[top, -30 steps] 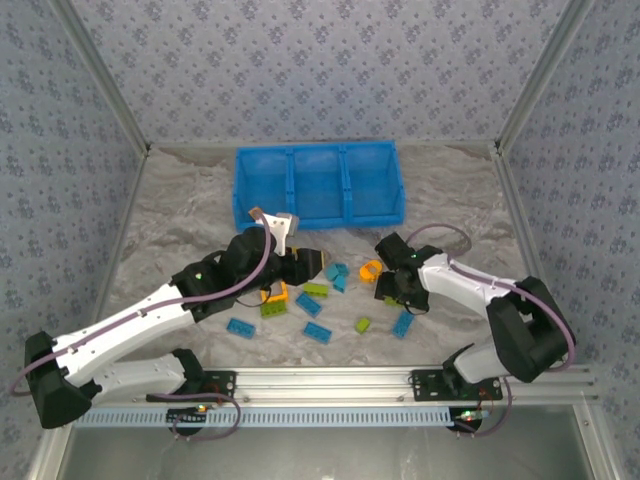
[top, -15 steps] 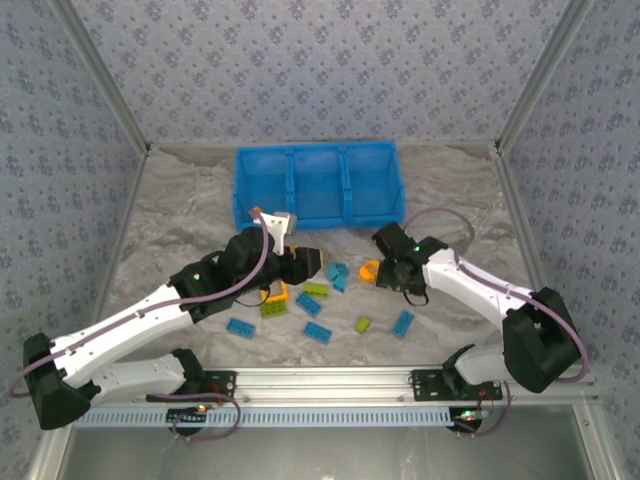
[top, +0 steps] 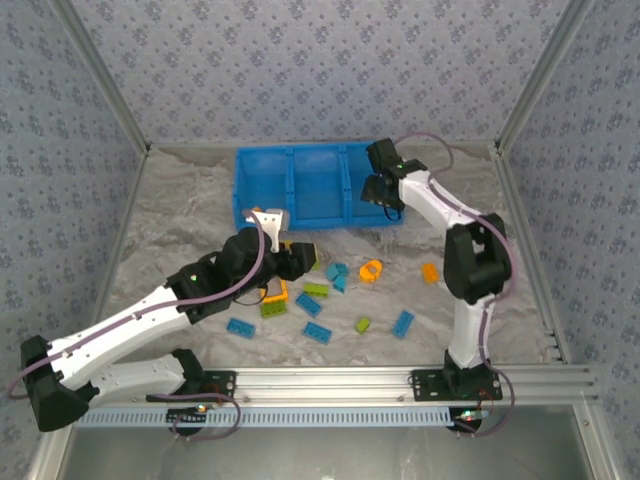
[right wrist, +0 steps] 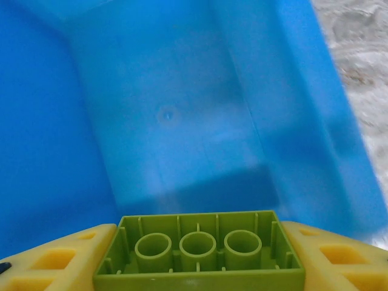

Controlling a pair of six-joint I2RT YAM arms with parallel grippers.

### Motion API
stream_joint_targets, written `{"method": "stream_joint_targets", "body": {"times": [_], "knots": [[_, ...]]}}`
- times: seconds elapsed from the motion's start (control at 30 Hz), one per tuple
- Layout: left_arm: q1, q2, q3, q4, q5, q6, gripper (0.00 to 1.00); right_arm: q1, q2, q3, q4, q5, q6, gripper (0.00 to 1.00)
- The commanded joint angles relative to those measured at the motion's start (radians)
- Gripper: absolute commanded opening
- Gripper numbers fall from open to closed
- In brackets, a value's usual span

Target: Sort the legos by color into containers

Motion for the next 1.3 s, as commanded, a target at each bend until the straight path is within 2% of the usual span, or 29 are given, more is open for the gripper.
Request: {"method": "stream_joint_targets", "body": {"times": [0.0,0.17,0.53,0.83,0.9,1.0,1.13,1.27], "knots": [[-0.008,-0.024,0.026,-0.051,-0.047,-0.021,0.57,-0.006,0.091,0.114,-0.069,-0.023,-0.022,0.6],[-0.008,-0.049,0.0,-0.102,-0.086,-0.065,0.56,-0.005,0.151,0.158,-0.086,-0.038,0.005,0.69],[-0.008,-0.077,-0.007,-0.134,-0.109,-0.068,0.56,0.022,0.145,0.165,-0.151,0.012,0.058,0.78],[-0.008,-0.074,0.005,-0.178,-0.144,-0.085,0.56,0.043,0.069,0.048,-0.161,0.045,0.147,0.73],[-0.008,-0.068,0.022,-0.266,-0.21,-0.149,0.56,0.053,0.028,0.003,-0.141,0.058,0.161,0.73],[0.004,-0.054,0.044,-0.497,-0.316,-0.342,0.57,0.082,-0.078,-0.09,-0.023,0.072,0.135,0.77],[0.042,-0.065,-0.026,-0.589,-0.279,-0.559,0.58,0.14,-0.215,-0.178,0.16,0.113,0.002,0.81],[0.081,-0.031,-0.077,-0.616,-0.224,-0.706,0.58,0.161,-0.319,-0.251,0.29,0.103,-0.105,0.81]]}}
